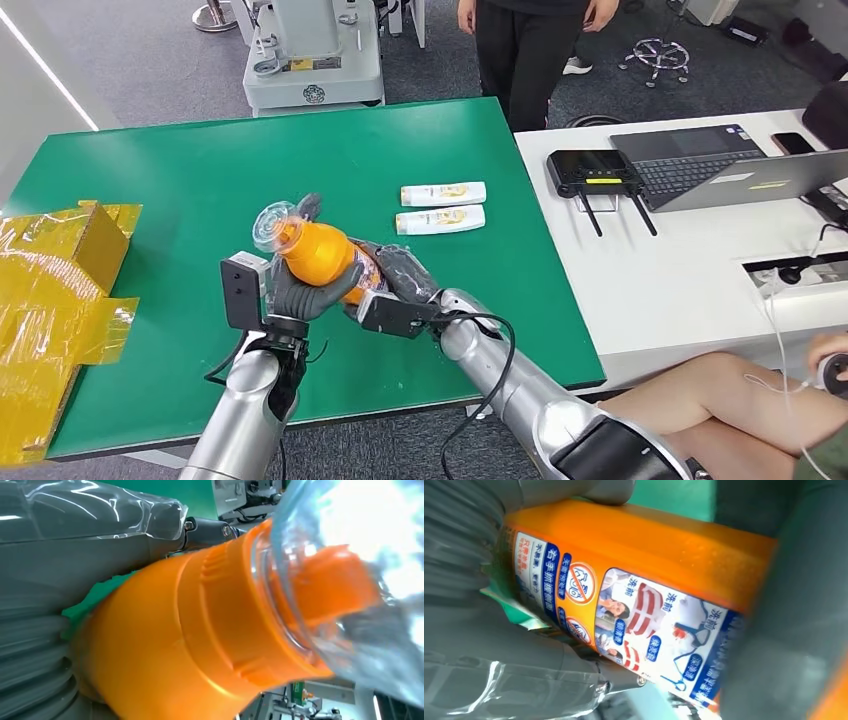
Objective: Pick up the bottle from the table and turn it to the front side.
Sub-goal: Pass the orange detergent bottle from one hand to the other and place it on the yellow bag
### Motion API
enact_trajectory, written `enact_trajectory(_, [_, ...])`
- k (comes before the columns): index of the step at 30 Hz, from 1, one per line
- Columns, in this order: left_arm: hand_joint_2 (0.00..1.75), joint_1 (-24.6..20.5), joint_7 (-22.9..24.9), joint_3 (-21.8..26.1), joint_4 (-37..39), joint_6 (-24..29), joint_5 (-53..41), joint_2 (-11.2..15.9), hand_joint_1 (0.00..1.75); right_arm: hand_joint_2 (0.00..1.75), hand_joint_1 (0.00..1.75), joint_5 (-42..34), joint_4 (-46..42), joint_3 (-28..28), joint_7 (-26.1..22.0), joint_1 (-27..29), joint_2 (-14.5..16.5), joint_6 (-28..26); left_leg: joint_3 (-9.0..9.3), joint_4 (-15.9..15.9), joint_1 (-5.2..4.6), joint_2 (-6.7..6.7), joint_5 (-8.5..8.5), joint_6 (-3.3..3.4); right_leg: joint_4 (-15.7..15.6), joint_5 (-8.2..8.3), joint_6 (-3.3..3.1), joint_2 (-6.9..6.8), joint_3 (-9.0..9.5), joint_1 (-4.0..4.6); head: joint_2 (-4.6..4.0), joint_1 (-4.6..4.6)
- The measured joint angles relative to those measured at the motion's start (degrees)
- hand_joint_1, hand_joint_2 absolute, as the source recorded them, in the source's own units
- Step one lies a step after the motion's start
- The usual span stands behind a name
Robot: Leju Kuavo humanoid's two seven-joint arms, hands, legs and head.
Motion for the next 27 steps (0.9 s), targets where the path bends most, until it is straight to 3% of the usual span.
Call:
enact_trajectory(5, [1.75, 0.8, 0.0, 0.2, 0.0, 0.5, 0.4, 0.3, 1.75, 1.75, 1.75, 1.1, 0.9, -0.3, 3.0, 0.5, 0.0, -0.6, 0.0, 0.0, 0.0, 0.02, 0.0, 0.0, 0.0, 0.0, 0.0, 0.02, -0.01, 0.0, 0.0, 0.01])
enact_trajectory(25, [1.75, 1.4, 0.0, 0.5, 0.0, 0.6, 0.7, 0.5, 1.75, 1.75, 1.75, 3.0, 1.0, -1.8, 2.5, 2.2, 0.0, -4.6, 0.0, 0.0, 0.0, 0.03, 0.0, 0.0, 0.0, 0.0, 0.0, 0.03, -0.03, 0.0, 0.0, 0.0])
enact_trajectory(26, [1.75, 1.4, 0.0, 0.5, 0.0, 0.6, 0.7, 0.5, 1.75, 1.75, 1.66, 3.5, 0.9, -1.9, 2.5, 2.3, 0.0, -5.3, 0.0, 0.0, 0.0, 0.03, 0.0, 0.0, 0.0, 0.0, 0.0, 0.03, -0.03, 0.0, 0.0, 0.0])
enact_trajectory(27, [1.75, 1.4, 0.0, 0.6, 0.0, 0.6, 0.7, 0.5, 1.75, 1.75, 1.34, 3.9, 0.8, -1.9, 2.5, 2.4, 0.0, -6.2, 0.0, 0.0, 0.0, 0.03, 0.0, 0.0, 0.0, 0.0, 0.0, 0.03, -0.02, 0.0, 0.0, 0.0])
